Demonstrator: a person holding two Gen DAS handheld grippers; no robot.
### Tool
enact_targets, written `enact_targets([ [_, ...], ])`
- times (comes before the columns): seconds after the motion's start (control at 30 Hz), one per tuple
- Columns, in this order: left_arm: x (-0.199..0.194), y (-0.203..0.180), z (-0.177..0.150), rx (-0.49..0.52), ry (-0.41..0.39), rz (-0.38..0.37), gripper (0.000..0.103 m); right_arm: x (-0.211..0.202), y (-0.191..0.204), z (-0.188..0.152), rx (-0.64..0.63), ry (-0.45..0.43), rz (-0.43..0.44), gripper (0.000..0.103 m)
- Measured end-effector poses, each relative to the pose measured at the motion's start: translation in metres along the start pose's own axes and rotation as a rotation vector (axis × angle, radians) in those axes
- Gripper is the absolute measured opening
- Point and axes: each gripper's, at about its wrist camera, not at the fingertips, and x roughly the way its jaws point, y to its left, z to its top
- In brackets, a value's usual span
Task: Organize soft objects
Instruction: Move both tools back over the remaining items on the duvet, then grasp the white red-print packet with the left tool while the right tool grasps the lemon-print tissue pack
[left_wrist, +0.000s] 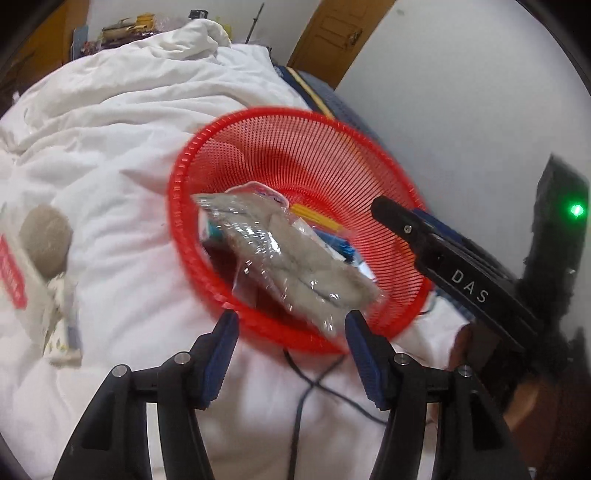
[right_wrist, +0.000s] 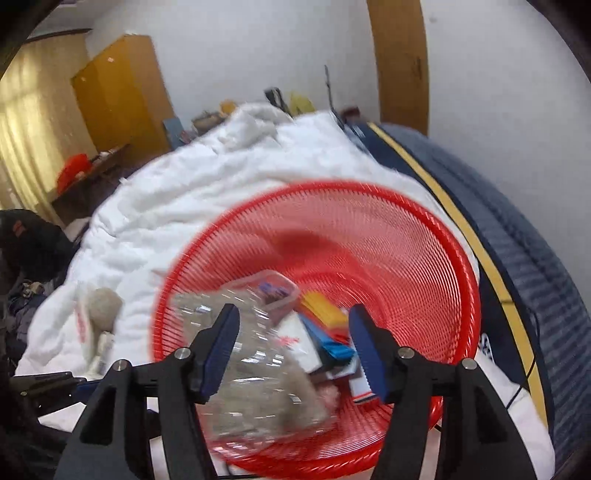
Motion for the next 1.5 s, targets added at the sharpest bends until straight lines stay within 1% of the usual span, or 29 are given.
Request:
enact_targets([
  [0.07, -0.021, 0.013, -0.006, -0.030, -0.021, -0.050, 0.067, -0.019, 0.015, 0.002, -0.030, -0.046, 0.049, 0.070],
  [0.1, -0.031, 0.021, -0.009, -0.048, -0.036, -0.070, 0.068, -0.029, 0.024, 0.002, -0.050, -0.063, 0.087, 0.073],
  [0.13, -0.044, 0.033, -0.012, -0.076, -0.058, -0.082, 0.071, -0.037, 0.034, 0.002, -0.069, -0.073, 0.126, 0.074],
  [0.17, -0.056, 0.047, -0.015, -0.111, -0.083, -0.086, 0.075, -0.043, 0.042, 0.002, -0.087, -0.080, 0.160, 0.078],
  [0.2, -0.067, 0.061, -0.018, -0.143, -0.112, -0.085, 0.076, -0.050, 0.051, 0.000, -0.107, -0.084, 0.196, 0.081],
  [0.23, -0.079, 0.078, -0.022, -0.180, -0.145, -0.075, 0.076, -0.057, 0.065, -0.003, -0.144, -0.088, 0.245, 0.082],
  [0.3, -0.098, 0.114, -0.032, -0.275, -0.201, -0.042, 0.076, -0.061, 0.085, -0.008, -0.193, -0.076, 0.294, 0.083],
  [0.33, -0.106, 0.132, -0.038, -0.312, -0.224, -0.029, 0.076, -0.059, 0.098, -0.013, -0.216, -0.050, 0.338, 0.083],
  [0.37, -0.113, 0.148, -0.045, -0.346, -0.245, -0.026, 0.076, -0.056, 0.107, -0.016, -0.228, -0.025, 0.364, 0.083],
  [0.43, -0.124, 0.175, -0.059, -0.399, -0.293, 0.006, 0.076, -0.042, 0.129, -0.024, -0.253, 0.047, 0.396, 0.083],
  [0.5, -0.136, 0.197, -0.077, -0.435, -0.366, 0.062, 0.076, -0.032, 0.148, -0.030, -0.291, 0.097, 0.397, 0.083],
  [0.53, -0.141, 0.210, -0.089, -0.477, -0.406, 0.084, 0.076, -0.023, 0.162, -0.033, -0.324, 0.133, 0.390, 0.083],
  [0.6, -0.142, 0.230, -0.100, -0.535, -0.425, 0.070, 0.076, -0.011, 0.181, -0.038, -0.369, 0.198, 0.382, 0.083],
  [0.63, -0.140, 0.241, -0.104, -0.566, -0.420, 0.047, 0.076, -0.001, 0.191, -0.037, -0.393, 0.240, 0.378, 0.083],
  [0.73, -0.133, 0.255, -0.109, -0.610, -0.404, 0.017, 0.076, 0.020, 0.218, -0.034, -0.439, 0.345, 0.353, 0.083],
  [0.83, -0.132, 0.256, -0.109, -0.615, -0.402, -0.010, 0.076, 0.048, 0.236, -0.031, -0.447, 0.416, 0.319, 0.083],
  [0.87, -0.133, 0.253, -0.110, -0.609, -0.405, -0.012, 0.076, 0.060, 0.239, -0.033, -0.427, 0.444, 0.322, 0.083],
  [0.9, -0.133, 0.252, -0.111, -0.605, -0.409, -0.009, 0.076, 0.068, 0.241, -0.035, -0.407, 0.452, 0.325, 0.083],
  [0.97, -0.134, 0.254, -0.111, -0.600, -0.412, -0.004, 0.076, 0.083, 0.239, -0.044, -0.349, 0.455, 0.328, 0.083],
  [1.03, -0.132, 0.254, -0.108, -0.592, -0.403, -0.016, 0.076, 0.090, 0.232, -0.055, -0.290, 0.454, 0.353, 0.083],
  [1.1, -0.129, 0.254, -0.102, -0.575, -0.384, -0.003, 0.076, 0.092, 0.226, -0.061, -0.263, 0.455, 0.356, 0.083],
  [1.2, -0.116, 0.256, -0.081, -0.577, -0.340, 0.014, 0.076, 0.089, 0.216, -0.064, -0.250, 0.435, 0.336, 0.083],
  [1.27, -0.107, 0.256, -0.068, -0.577, -0.328, 0.047, 0.076, 0.084, 0.209, -0.060, -0.238, 0.400, 0.300, 0.083],
  [1.33, -0.094, 0.255, -0.054, -0.583, -0.302, 0.107, 0.076, 0.079, 0.201, -0.056, -0.211, 0.374, 0.295, 0.083],
  [1.37, -0.087, 0.256, -0.047, -0.593, -0.284, 0.117, 0.076, 0.077, 0.198, -0.055, -0.202, 0.370, 0.297, 0.083],
  [1.43, -0.075, 0.259, -0.036, -0.647, -0.258, 0.094, 0.076, 0.076, 0.194, -0.053, -0.195, 0.362, 0.282, 0.083],
  [1.5, -0.064, 0.259, -0.024, -0.669, -0.240, 0.094, 0.076, 0.075, 0.193, -0.053, -0.203, 0.354, 0.272, 0.083],
])
